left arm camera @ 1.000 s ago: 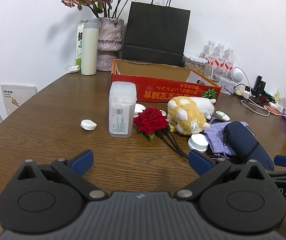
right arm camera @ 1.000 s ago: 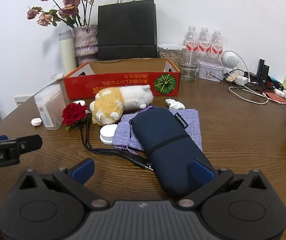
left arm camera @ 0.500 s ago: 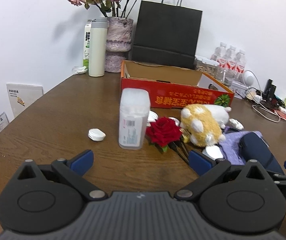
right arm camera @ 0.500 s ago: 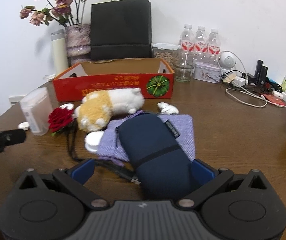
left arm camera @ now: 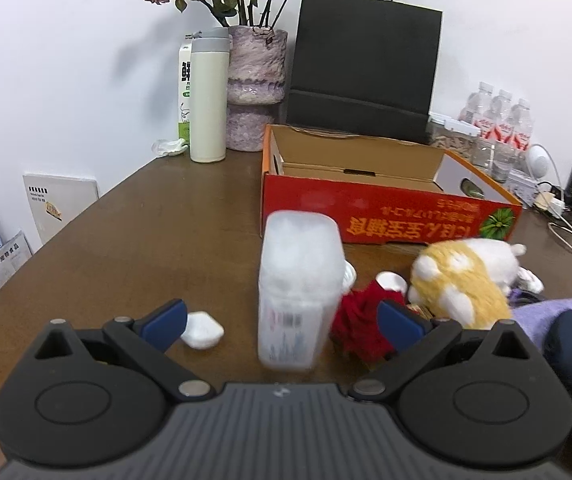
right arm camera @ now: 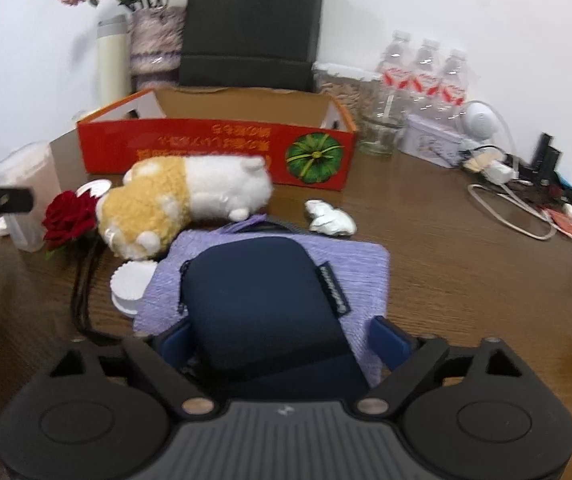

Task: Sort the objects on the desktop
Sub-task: 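Grasp the navy pouch with the right tool while the left tool grasps the white plastic container, then carry both held items into the cardboard box and open both tools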

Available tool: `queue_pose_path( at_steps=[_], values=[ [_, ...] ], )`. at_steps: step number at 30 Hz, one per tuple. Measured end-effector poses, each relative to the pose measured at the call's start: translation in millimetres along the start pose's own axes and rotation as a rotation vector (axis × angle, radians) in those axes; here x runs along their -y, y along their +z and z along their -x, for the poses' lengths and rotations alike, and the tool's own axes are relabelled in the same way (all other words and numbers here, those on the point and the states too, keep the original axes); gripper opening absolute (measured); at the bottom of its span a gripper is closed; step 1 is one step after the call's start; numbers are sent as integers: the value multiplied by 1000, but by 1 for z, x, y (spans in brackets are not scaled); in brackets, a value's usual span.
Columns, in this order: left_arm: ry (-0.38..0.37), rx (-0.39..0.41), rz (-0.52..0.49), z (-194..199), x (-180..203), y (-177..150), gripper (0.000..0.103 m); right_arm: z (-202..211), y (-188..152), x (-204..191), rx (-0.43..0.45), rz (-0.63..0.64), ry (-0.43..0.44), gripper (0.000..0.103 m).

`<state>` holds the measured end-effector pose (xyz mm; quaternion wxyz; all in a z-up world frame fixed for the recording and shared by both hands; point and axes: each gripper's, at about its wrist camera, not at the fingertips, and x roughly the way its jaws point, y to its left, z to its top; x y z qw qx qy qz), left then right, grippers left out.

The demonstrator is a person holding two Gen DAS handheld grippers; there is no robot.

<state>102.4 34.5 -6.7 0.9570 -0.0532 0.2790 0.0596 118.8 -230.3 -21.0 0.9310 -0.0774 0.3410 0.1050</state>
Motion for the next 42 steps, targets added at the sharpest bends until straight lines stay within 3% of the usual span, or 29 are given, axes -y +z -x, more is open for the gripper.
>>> queue_pose_path(
  at_steps=[4, 6, 9, 11, 13, 23, 27, 30, 36, 38, 42],
  values=[
    [16, -13, -1, -20, 0, 1, 103, -5, 1, 2, 2, -11, 43, 76],
    [-7, -1, -2, -24, 0, 2, 98, -4, 1, 0, 11, 2, 51, 73],
    [-41, 16, -6, -26, 0, 5, 73, -1, 1, 0, 18, -3, 56, 70],
    [-86, 8, 3, -28, -1, 6, 47, 2, 1, 2, 26, -16, 65, 67],
    [-98, 7, 7, -27, -2, 7, 43, 8, 3, 3, 43, -28, 76, 65],
    [-137, 106, 0, -1, -9, 27, 43, 33, 35, 8, 161, -44, 121, 62],
    [-163, 168, -5, 5, -7, 59, 43, 33, 72, 10, 230, -24, 135, 62],
    [-225, 180, 21, -2, -2, 93, 43, 23, 109, 12, 272, -15, 148, 62],
    [-252, 167, 61, -56, 27, 154, 43, -37, 196, 9, 261, -35, 120, 62],
    [-232, 124, 88, -88, 36, 167, 43, -72, 220, 7, 215, -42, 88, 62],
    [-143, 11, 103, -155, 49, 173, 43, -151, 254, 11, 56, -100, 111, 62]
  ],
)
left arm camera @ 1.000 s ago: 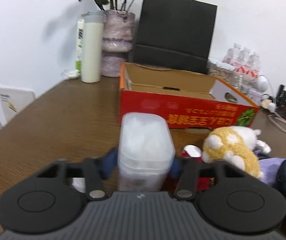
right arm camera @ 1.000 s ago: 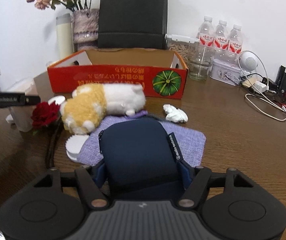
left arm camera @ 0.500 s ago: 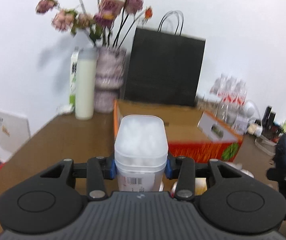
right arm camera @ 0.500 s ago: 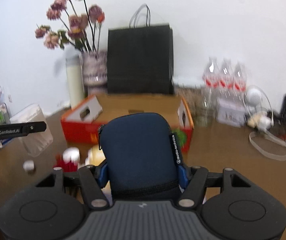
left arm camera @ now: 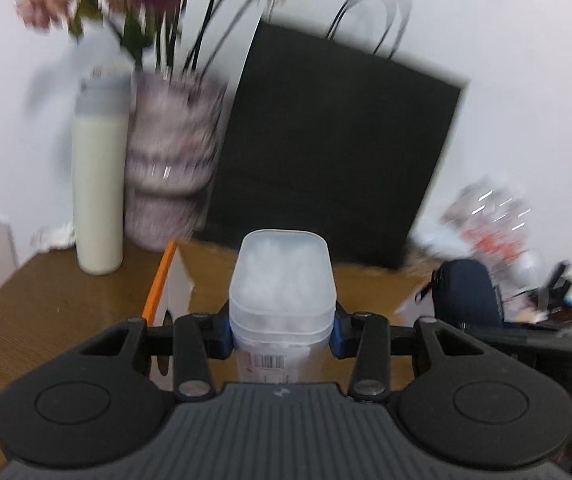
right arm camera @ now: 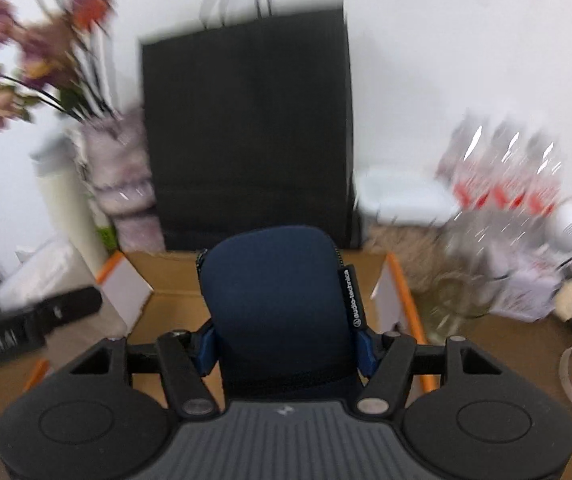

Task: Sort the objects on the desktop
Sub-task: 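Carry both held items into the cardboard box and open both tools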

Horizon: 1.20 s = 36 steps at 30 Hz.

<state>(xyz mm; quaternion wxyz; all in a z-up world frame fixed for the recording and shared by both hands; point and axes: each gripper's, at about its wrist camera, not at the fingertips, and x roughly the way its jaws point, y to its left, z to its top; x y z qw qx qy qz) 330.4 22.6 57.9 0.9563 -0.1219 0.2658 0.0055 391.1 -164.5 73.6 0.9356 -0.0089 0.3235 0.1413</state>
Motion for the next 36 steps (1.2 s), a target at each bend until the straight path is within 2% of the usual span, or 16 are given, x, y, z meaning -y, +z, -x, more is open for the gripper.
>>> queue_pose_path(
  at_steps=[4, 7, 10, 15, 20, 27, 30, 31, 32, 33, 34, 36],
  values=[
    [56, -75, -7, -42, -4, -14, 43, -55, 1, -2, -50, 40, -75, 62],
    [71, -69, -40, -52, -3, -21, 43, -78, -4, 3, -53, 41, -97, 62],
    [95, -108, -68, -64, -5, -27, 43, -88, -15, 4, -79, 91, -121, 63],
    [108, -194, -77, -79, -11, -36, 43, -94, -26, 10, -129, 98, -82, 64],
    [70, -218, -130, -59, -9, -44, 43, -77, -42, 21, -171, -8, -48, 64],
    [16, -251, -184, -25, -2, -62, 44, -42, -69, 20, -188, -21, -23, 67],
    [-7, -219, -169, -9, -1, -62, 60, -26, -74, 19, -161, -10, -8, 77],
    [-4, -198, -174, -3, 0, -61, 69, -19, -75, 17, -147, -4, 0, 84],
    [-10, -171, -180, 6, 1, -60, 81, -10, -75, 15, -134, 5, 7, 96],
    [-9, -142, -186, 16, 3, -59, 90, -2, -75, 12, -121, 13, 0, 102],
    [1, -107, -191, 26, 4, -59, 103, 8, -76, 10, -98, 27, -13, 103],
    [21, -35, -204, 48, 5, -59, 103, 31, -78, 6, -47, 56, -24, 103]
  ],
)
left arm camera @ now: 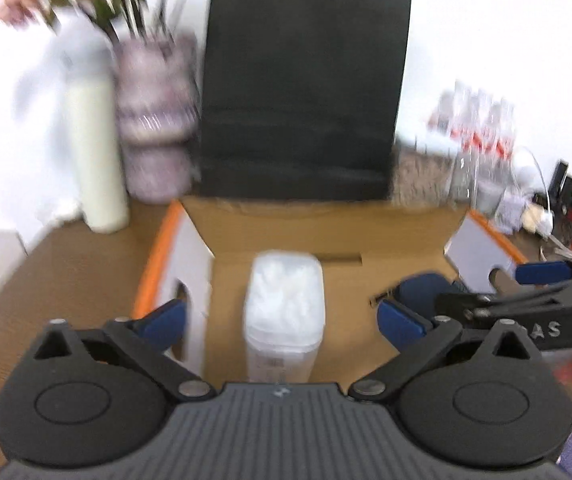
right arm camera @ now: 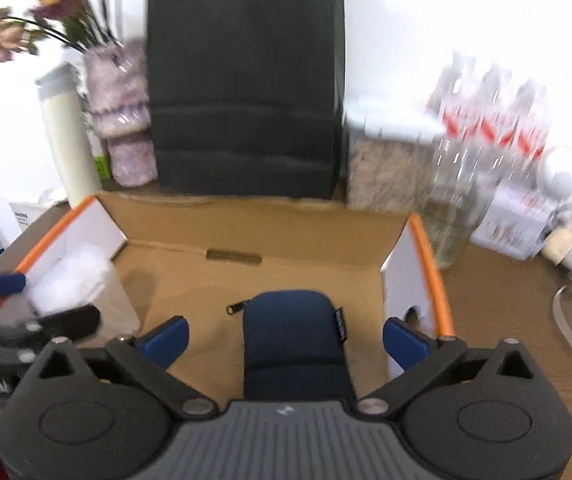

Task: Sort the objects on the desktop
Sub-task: 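Carry both held items into the cardboard box and open both tools, then grasp the purple cloth bag with the right tool while the left tool grasps a small white cap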

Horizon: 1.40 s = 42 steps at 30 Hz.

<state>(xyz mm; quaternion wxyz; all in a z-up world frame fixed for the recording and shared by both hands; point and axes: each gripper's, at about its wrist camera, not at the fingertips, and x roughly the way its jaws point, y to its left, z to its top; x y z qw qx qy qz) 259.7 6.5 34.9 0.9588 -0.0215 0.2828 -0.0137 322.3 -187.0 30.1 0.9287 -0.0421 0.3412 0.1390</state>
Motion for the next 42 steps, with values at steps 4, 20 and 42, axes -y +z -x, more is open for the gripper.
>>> queue_pose_path(
  at_steps=[4, 20, 42],
  values=[
    [-3, 59, 3, 37, -3, -6, 103, 45, -14, 0, 59, 0, 36, 103],
    [45, 60, 61, 144, -43, -95, 103, 153, -136, -1, 69, 7, 17, 103],
    [144, -27, 74, 128, -81, -127, 103, 125, -169, -7, -45, -41, -37, 103]
  ],
)
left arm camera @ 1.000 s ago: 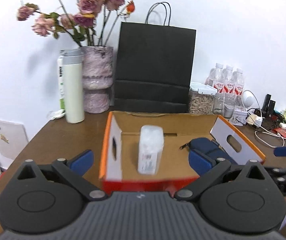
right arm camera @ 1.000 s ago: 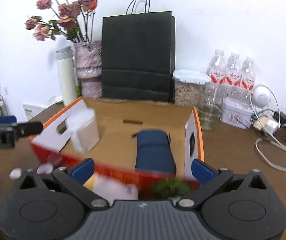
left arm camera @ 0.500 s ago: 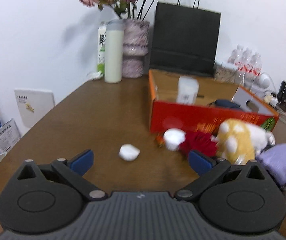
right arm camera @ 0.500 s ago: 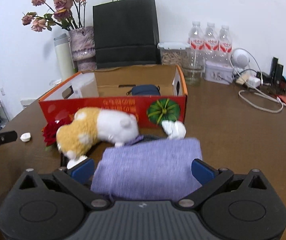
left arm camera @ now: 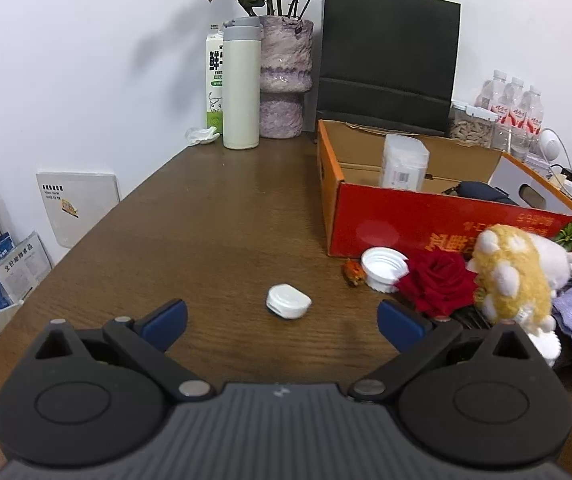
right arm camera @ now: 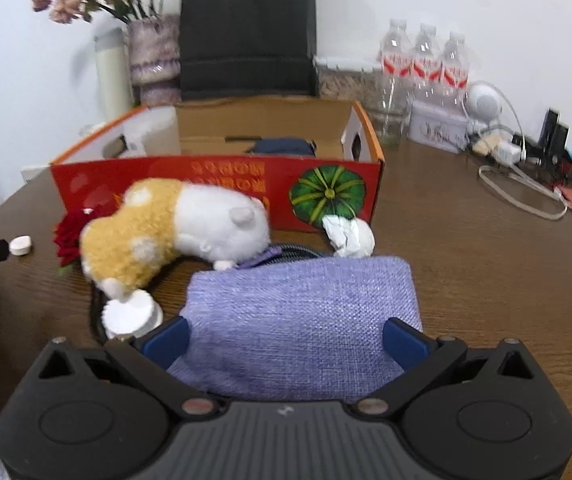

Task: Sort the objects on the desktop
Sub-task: 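Grasp the purple cloth bag with the right tool while the left tool grasps a small white cap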

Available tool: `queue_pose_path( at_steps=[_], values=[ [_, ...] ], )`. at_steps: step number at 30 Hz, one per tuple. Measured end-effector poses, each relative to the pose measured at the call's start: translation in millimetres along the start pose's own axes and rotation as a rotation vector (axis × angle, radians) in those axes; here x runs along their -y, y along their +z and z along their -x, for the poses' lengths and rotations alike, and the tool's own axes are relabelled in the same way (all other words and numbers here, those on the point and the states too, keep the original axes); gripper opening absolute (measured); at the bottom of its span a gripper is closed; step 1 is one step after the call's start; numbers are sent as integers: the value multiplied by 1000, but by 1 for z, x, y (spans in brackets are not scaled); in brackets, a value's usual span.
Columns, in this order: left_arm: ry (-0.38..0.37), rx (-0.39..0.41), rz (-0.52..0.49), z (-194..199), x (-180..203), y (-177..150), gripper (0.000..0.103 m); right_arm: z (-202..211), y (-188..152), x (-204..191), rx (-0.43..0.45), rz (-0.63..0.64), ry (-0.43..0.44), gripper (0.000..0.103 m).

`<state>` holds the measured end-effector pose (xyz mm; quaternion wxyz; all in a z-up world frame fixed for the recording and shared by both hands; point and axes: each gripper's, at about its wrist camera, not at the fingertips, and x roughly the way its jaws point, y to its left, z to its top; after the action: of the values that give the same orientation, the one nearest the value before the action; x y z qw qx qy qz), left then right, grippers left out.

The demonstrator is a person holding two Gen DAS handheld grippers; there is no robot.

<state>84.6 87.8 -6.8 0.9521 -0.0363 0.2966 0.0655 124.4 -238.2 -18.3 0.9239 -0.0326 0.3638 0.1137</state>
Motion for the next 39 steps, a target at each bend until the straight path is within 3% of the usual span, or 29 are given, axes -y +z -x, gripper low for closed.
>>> queue_pose_path(
  at_steps=[3, 6, 8, 15, 20, 23, 24, 28, 30, 32, 34, 39],
  values=[
    [23, -12, -9, -11, -2, 4, 103, -7, 0, 5, -13, -30, 15, 95],
    [24, -24, -13, -18, -3, 5, 103, -5, -1, 7, -2, -40, 37, 79],
    [25, -23, -17, -20, -2, 5, 103, -1, -2, 8, 10, -47, 31, 67],
    [20, -31, -15, -22, -3, 4, 103, 15, -2, 13, 66, -62, 8, 42],
    [21, -38, -18, -26, -3, 5, 103, 21, 3, 17, 95, -68, 20, 14],
    [30, -39, -28, -30, -3, 6, 103, 22, 5, 20, 114, -85, 13, 11],
    [32, -44, -30, -32, -3, 7, 101, 23, 6, 20, 122, -96, 7, 11],
    [24, -78, -25, -43, -5, 9, 69, 21, 7, 19, 128, -107, -6, 11],
    [19, -70, -35, -45, -5, 9, 60, 20, 6, 18, 129, -104, -4, 11],
    [-3, -63, -44, -45, -3, 10, 39, 19, 7, 18, 129, -106, -3, 11],
    [-1, -57, -53, -43, -1, 10, 28, 19, 6, 17, 131, -105, -4, 11],
    [-8, -35, -37, -36, -3, 9, 28, 23, 7, 18, 150, -108, -4, 11]
  ],
)
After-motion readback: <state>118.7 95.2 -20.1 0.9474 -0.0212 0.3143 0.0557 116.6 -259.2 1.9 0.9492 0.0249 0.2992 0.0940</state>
